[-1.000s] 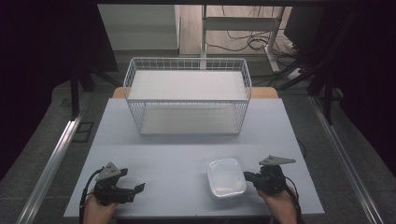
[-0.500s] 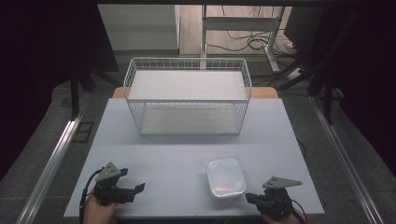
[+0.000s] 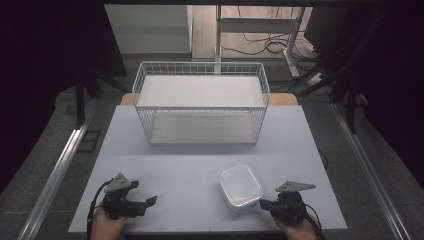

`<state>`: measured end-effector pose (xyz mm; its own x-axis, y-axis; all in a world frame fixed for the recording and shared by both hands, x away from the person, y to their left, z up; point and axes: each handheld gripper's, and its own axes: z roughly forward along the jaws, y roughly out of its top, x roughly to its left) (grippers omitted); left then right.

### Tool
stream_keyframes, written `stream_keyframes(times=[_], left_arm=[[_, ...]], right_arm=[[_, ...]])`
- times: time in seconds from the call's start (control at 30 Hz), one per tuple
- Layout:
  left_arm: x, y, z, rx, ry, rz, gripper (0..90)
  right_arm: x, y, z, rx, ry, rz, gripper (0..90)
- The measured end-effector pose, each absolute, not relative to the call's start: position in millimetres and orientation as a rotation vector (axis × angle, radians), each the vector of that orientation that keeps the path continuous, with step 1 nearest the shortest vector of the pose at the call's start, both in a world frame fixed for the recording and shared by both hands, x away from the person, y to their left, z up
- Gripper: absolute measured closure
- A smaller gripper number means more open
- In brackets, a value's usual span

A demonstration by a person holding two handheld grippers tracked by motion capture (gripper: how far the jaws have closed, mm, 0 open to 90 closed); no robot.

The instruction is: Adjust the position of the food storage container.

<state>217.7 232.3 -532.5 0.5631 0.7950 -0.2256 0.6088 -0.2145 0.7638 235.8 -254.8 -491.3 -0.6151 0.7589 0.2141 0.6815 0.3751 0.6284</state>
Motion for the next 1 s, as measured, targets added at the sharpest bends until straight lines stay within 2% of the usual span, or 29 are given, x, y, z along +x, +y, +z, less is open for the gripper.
stream_keyframes(times=[0.17,0.33,0.43,0.5,0.53,0.57,0.6,0.63,0.67,0.7,0.73,0.77,0.87,0.9,1.0], left_arm=[[219.3,230.7,-532.5,1.918,1.135,0.257,6.7],[223.3,227.7,-530.5,1.914,1.12,0.236,5.8],[232.2,217.4,-526.7,1.906,1.111,0.235,9.7],[238.8,207.9,-524.9,1.909,1.085,0.234,17.4],[244.4,199.6,-523.7,1.924,1.064,0.228,17.4],[249.6,192.5,-522.8,1.945,1.046,0.227,27.5],[255.8,185.1,-522.0,1.962,1.029,0.227,27.5],[269.2,171.8,-520.5,1.972,1.003,0.196,38.0],[269.2,171.8,-520.5,1.972,1.003,0.196,43.3],[286.7,155.4,-519.7,1.968,0.969,0.144,49.5],[286.7,155.4,-519.7,1.968,0.969,0.144,54.3],[297.7,144.1,-520.5,1.972,0.957,0.11,54.3],[321.3,117.3,-526.3,1.992,0.926,0.051,74.9],[331.6,103.2,-530.8,1.988,0.902,0.01,86.7],[340.1,86.4,-534.2,1.98,0.878,-0.046,90.0]], right_arm=[[256.3,-257.4,-493.5,1.375,2.496,1.071,89.3],[258.8,-255.0,-494.5,1.373,2.498,1.061,89.3],[256.1,-253.3,-494.1,1.365,2.497,1.061,89.3],[255.2,-250.1,-492.7,1.352,2.504,1.061,89.2],[255.2,-250.1,-492.7,1.352,2.504,1.061,89.2],[255.4,-247.6,-493.4,1.342,2.517,1.06,89.2],[255.4,-247.6,-493.4,1.342,2.517,1.06,89.2],[255.5,-245.3,-494.6,1.335,2.523,1.059,89.2],[255.5,-245.3,-494.6,1.335,2.523,1.059,89.2],[255.5,-243.8,-494.9,1.336,2.528,1.058,89.2],[255.5,-243.8,-494.9,1.336,2.528,1.058,89.2],[255.8,-243.5,-495.1,1.332,2.528,1.058,89.2],[256.7,-242.7,-495.5,1.336,2.526,1.059,89.2],[257.8,-242.4,-496.0,1.33,2.526,1.058,89.2],[259.0,-241.5,-496.1,1.332,2.522,1.06,89.2]])
